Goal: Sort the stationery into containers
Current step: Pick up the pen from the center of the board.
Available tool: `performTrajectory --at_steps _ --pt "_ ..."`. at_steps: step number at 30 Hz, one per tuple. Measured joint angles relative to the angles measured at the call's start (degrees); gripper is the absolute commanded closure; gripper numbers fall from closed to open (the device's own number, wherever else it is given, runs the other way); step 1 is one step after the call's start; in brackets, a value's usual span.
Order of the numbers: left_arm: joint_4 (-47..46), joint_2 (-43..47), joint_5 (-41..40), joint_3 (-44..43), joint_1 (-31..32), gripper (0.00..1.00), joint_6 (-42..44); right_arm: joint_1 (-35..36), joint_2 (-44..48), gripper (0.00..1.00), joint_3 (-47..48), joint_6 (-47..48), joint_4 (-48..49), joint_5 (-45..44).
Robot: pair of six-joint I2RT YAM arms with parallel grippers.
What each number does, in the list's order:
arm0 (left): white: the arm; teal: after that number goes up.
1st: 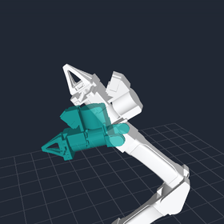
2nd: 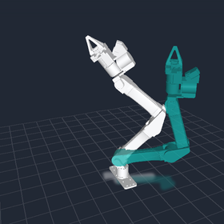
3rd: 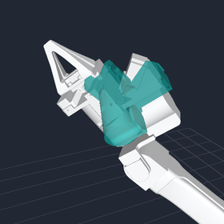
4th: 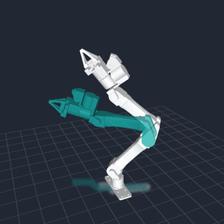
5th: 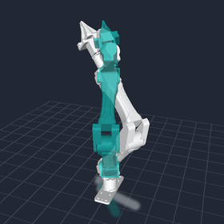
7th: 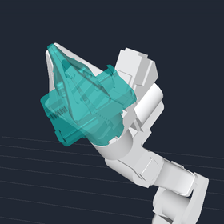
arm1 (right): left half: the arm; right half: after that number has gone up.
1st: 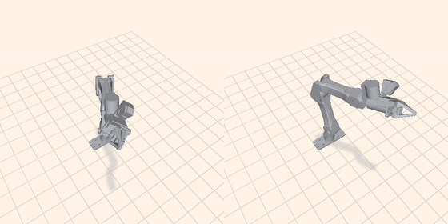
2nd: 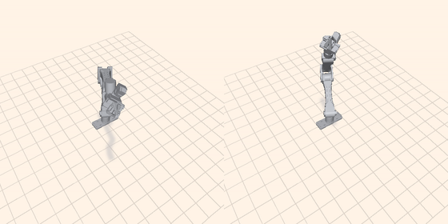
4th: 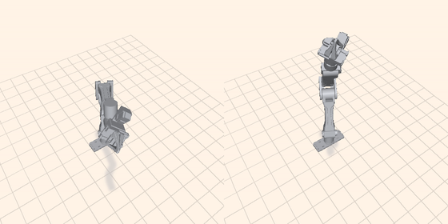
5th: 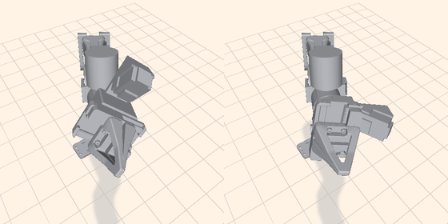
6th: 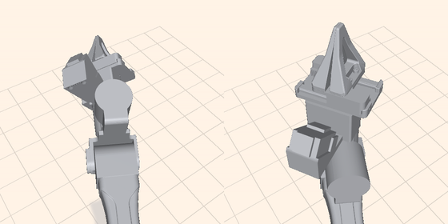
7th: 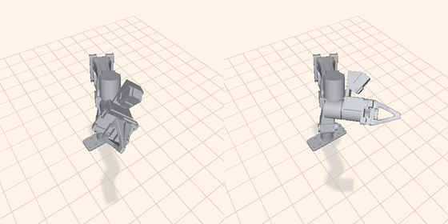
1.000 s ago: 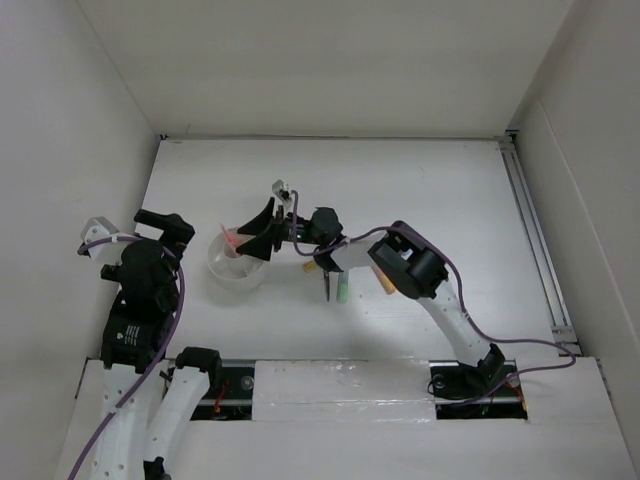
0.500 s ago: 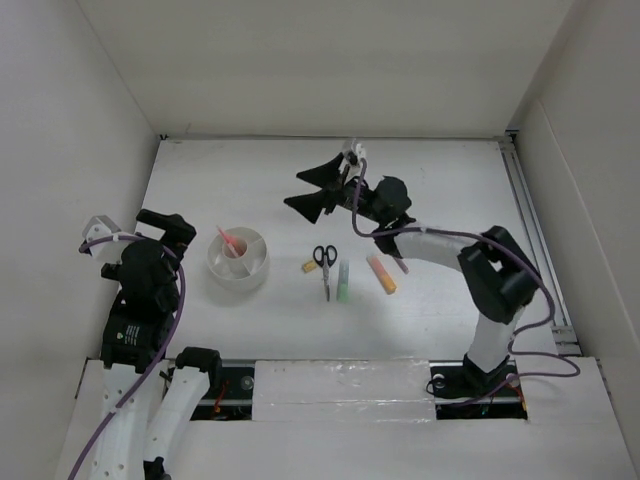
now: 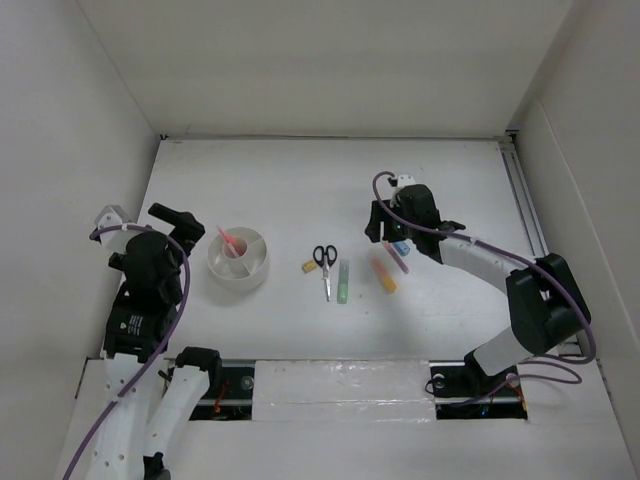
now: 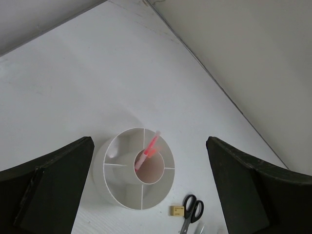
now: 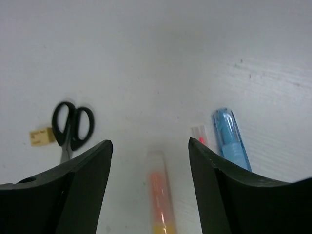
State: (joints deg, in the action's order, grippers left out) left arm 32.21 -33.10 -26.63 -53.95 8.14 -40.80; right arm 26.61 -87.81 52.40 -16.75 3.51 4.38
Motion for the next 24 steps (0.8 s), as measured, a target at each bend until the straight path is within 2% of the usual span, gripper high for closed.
performTrajectory --at_steps 2,6,11,24 --pt "-0.3 -0.3 1.1 0.0 0.0 0.00 0.4 0.0 0.0 0.36 -0.5 0.4 -4.5 -1.0" --pt "-1.3 -0.3 2.6 0.0 0.0 0.00 1.4 0.0 0.2 0.54 -0.2 1.5 -10.0 -2.5" --pt "-2.0 -0.5 3.8 0.0 0.0 0.00 1.8 -0.3 -0.9 0.53 2.4 2.5 -14.8 -4.9" --pt "-2.4 -0.5 4.2 0.0 0.0 0.00 2.4 -0.3 -5.9 0.51 3.7 4.6 -17.1 -6.6"
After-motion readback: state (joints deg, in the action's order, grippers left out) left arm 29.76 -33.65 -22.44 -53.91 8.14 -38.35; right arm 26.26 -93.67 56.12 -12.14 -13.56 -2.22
